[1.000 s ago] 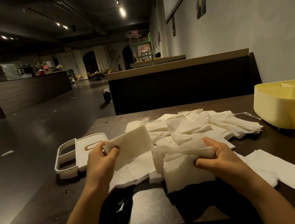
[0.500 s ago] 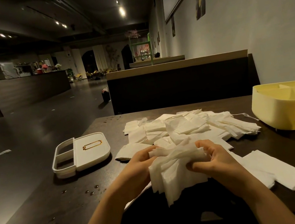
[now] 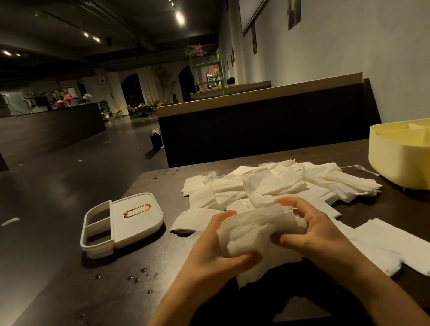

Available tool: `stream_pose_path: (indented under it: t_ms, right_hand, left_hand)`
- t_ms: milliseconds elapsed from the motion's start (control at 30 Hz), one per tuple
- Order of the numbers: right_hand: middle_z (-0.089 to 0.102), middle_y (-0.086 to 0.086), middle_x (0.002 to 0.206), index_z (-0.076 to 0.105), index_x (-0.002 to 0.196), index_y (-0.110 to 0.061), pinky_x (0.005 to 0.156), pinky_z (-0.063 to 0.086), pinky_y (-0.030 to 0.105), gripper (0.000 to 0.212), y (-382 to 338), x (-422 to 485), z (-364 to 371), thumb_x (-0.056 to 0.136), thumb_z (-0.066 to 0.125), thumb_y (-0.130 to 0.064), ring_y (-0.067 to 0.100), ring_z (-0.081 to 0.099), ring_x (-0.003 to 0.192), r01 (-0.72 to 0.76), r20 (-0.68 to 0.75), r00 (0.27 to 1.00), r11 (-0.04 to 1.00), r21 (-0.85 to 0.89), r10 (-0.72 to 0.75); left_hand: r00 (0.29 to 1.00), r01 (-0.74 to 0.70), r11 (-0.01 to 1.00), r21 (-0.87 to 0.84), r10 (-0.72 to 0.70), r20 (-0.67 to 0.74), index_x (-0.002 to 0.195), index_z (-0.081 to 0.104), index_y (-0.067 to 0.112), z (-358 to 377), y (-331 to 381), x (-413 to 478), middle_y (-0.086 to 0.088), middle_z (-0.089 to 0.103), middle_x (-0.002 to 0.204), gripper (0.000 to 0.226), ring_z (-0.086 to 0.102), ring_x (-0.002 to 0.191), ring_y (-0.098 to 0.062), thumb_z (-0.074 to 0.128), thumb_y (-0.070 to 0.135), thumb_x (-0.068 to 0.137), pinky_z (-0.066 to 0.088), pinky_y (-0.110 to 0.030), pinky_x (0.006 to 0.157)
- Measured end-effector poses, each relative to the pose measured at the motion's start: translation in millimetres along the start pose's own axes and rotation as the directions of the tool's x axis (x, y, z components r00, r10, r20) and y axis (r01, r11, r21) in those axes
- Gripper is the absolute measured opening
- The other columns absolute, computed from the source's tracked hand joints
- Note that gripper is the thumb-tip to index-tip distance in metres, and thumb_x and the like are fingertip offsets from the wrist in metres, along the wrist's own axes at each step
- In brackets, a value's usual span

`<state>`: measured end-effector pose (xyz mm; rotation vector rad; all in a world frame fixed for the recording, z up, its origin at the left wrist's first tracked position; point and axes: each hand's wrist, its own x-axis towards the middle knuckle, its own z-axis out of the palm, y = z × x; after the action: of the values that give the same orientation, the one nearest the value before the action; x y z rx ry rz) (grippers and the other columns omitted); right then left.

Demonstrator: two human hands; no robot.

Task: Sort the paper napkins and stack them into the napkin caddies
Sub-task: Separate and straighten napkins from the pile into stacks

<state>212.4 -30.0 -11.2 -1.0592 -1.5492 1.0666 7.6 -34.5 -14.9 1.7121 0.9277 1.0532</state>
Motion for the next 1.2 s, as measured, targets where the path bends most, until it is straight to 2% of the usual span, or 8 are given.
stream_pose_path:
  t_ms: [233,333,433,533,667,833,1033,1200]
  right_hand:
    - [0.062,-0.001,0.103,0.056,0.101,-0.034,0.078,0.058,0.037,0.037,-3.9,-2.1,13.3,0.081,0.064,-0.003,0.019,0.061,0.093,-0.007,-0.166,0.986,0.999,0.033,0.013]
    - [0.06,0.006,0.107,0.055,0.107,-0.03,0.075,0.057,0.049,0.027,-7.7,1.8,26.9,0.082,0.065,-0.031,0.025,0.061,0.092,-0.084,-0.316,0.942,0.991,0.107,0.114]
    - [0.061,0.008,0.113,0.057,0.111,-0.02,0.083,0.054,0.042,0.058,-12.3,8.2,42.8,0.075,0.059,-0.065,0.025,0.059,0.1,-0.137,-0.48,0.866,0.99,0.035,0.138]
    - [0.059,0.006,0.11,0.056,0.106,-0.014,0.081,0.046,0.03,0.051,-16.9,13.0,50.9,0.079,0.061,-0.057,0.02,0.055,0.1,-0.161,-0.587,0.803,0.985,-0.055,0.098]
    - [0.061,0.005,0.098,0.055,0.095,-0.012,0.069,0.038,0.026,0.023,-13.4,17.6,48.7,0.087,0.062,-0.033,0.017,0.051,0.082,-0.163,-0.627,0.776,0.982,-0.096,0.067]
    - [0.056,-0.002,0.092,0.055,0.093,-0.017,0.073,0.039,0.025,0.009,-15.1,22.6,49.3,0.092,0.053,-0.025,0.012,0.049,0.085,-0.102,-0.619,0.786,0.988,-0.119,0.006]
    - [0.058,0.0,0.071,0.054,0.066,-0.012,0.063,0.035,0.023,0.036,-10.8,28.7,51.8,0.094,0.051,-0.035,0.015,0.051,0.068,-0.091,-0.624,0.778,0.968,-0.233,-0.077]
    - [0.056,0.001,0.064,0.047,0.058,-0.016,0.054,0.035,0.024,0.043,-7.4,35.9,49.2,0.096,0.046,-0.036,0.013,0.049,0.06,-0.072,-0.645,0.756,0.964,-0.257,-0.115]
  left_hand:
    - [0.978,-0.083,0.997,0.007,0.083,-0.19,0.109,0.06,0.016,11.3,-4.1,2.1,0.001,0.069,0.101,0.041,0.065,0.096,-0.016,0.071,0.02,0.07,0.056,-0.032,0.08]
    - [0.962,-0.033,0.997,-0.071,0.012,-0.273,0.104,0.059,0.024,23.0,2.9,1.5,-0.001,0.067,0.102,0.035,0.064,0.094,-0.016,0.063,0.031,0.07,0.055,-0.034,0.081]
    - [0.906,0.024,0.984,-0.177,-0.096,-0.413,0.087,0.06,0.033,37.0,12.7,6.3,0.007,0.064,0.094,0.022,0.062,0.094,-0.018,0.054,0.051,0.077,0.053,-0.04,0.086]
    - [0.829,0.019,0.979,-0.201,-0.128,-0.544,0.077,0.063,0.03,42.6,16.5,12.5,0.009,0.065,0.085,0.025,0.062,0.089,-0.016,0.05,0.044,0.093,0.051,-0.04,0.085]
    - [0.749,0.071,0.98,-0.188,-0.177,-0.638,0.093,0.067,0.021,39.5,11.9,18.3,0.002,0.064,0.097,0.019,0.059,0.092,-0.018,0.048,0.019,0.094,0.054,-0.043,0.083]
    - [0.761,0.096,0.978,-0.183,-0.191,-0.62,0.093,0.065,0.021,42.1,14.1,19.8,0.001,0.064,0.101,0.025,0.059,0.097,-0.019,0.041,0.015,0.095,0.053,-0.041,0.088]
    - [0.777,0.085,0.986,-0.145,-0.156,-0.61,0.087,0.066,0.018,41.3,13.7,20.0,0.004,0.066,0.089,0.022,0.061,0.089,-0.016,0.046,0.017,0.096,0.052,-0.033,0.077]
    - [0.918,0.097,0.993,-0.074,-0.118,-0.379,0.093,0.059,0.029,34.6,19.3,7.8,0.013,0.062,0.093,0.013,0.06,0.086,-0.002,0.052,0.04,0.091,0.05,-0.022,0.074]
